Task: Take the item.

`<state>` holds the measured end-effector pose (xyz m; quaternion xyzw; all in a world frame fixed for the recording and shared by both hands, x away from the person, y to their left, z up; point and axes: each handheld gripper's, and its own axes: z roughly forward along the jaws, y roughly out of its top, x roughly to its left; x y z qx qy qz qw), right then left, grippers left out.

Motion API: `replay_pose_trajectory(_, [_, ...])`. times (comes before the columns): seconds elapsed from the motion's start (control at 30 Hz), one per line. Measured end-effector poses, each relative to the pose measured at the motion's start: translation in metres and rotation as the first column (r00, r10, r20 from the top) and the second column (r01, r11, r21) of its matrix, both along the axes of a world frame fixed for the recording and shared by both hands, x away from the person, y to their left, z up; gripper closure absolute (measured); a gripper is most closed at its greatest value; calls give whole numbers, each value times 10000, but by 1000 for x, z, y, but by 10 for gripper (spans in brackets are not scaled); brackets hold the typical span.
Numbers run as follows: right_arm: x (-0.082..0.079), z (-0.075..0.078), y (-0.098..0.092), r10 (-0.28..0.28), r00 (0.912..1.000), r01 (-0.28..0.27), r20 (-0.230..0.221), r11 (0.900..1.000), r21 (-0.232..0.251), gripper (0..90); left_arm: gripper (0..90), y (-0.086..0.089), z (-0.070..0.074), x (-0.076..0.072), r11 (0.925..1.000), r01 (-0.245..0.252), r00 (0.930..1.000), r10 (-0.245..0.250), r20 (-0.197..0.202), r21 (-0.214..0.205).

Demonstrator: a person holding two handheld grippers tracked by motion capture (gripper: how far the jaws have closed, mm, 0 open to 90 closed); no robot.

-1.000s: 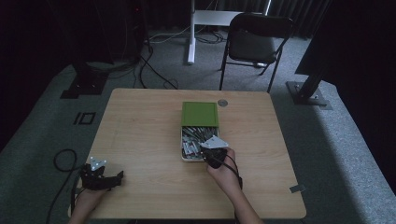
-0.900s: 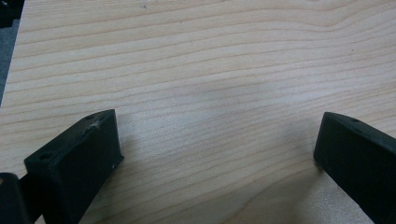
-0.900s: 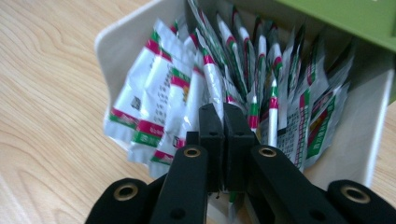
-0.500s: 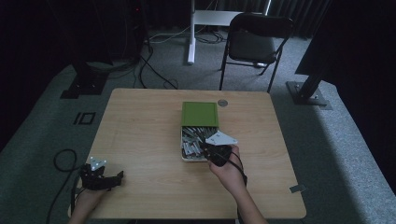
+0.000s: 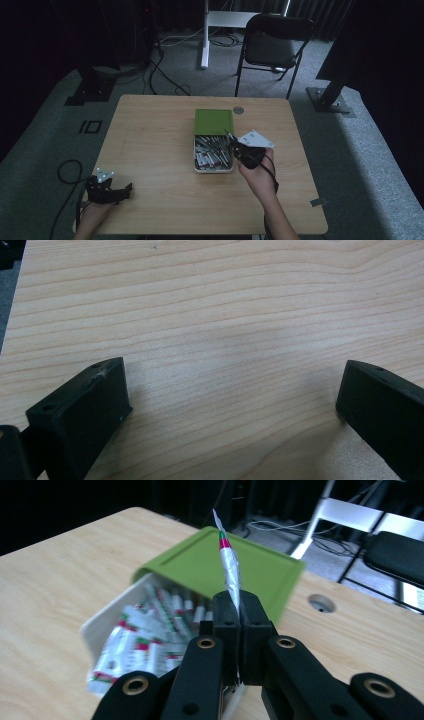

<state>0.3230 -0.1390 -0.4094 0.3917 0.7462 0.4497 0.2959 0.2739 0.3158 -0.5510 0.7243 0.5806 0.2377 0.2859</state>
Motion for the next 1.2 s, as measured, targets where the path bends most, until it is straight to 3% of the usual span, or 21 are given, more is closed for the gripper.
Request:
replay_pose_trajectory(0.17, [10,1,-24,-788,9968,788,134,9969,-41,889,13,0,0,0,10000,2,10000,-2,-5,1])
replay_pose_trajectory(0.27, [12,1,-27,-894,9959,895,138,9960,-39,889,13,0,0,0,10000,4,10000,-4,-5,5])
replay_pose_trajectory(0.33, [21,-4,-44,-1444,9895,1445,88,9894,-151,889,13,0,0,0,10000,4,10000,-4,-5,4])
replay_pose_trajectory(0.43, [30,-11,-56,-1823,9832,1822,-17,9828,-292,889,13,0,0,0,10000,16,10000,-16,-8,16])
replay_pose_trajectory(0.63, [43,-27,-69,-2280,9733,2265,-278,9728,-492,889,13,0,0,0,10000,3,10000,-3,0,1])
replay_pose_trajectory(0.77, [58,-47,-79,-2776,9592,2720,-545,9579,-914,889,13,0,0,0,10000,3,10000,-3,-2,1])
replay_pose_trajectory(0.87, [65,-56,-83,-2950,9531,2868,-672,9517,-1098,888,13,0,0,0,10000,2,10000,-2,1,-2])
replay_pose_trajectory(1.07, [82,-72,-90,-3594,9306,3450,-696,9246,-1618,888,13,0,0,0,10000,2,10000,-2,-1,-3])
replay_pose_trajectory(1.2, [92,-84,-91,-3788,9213,3575,-876,9139,-1922,888,13,0,0,0,10000,0,10000,0,0,-3])
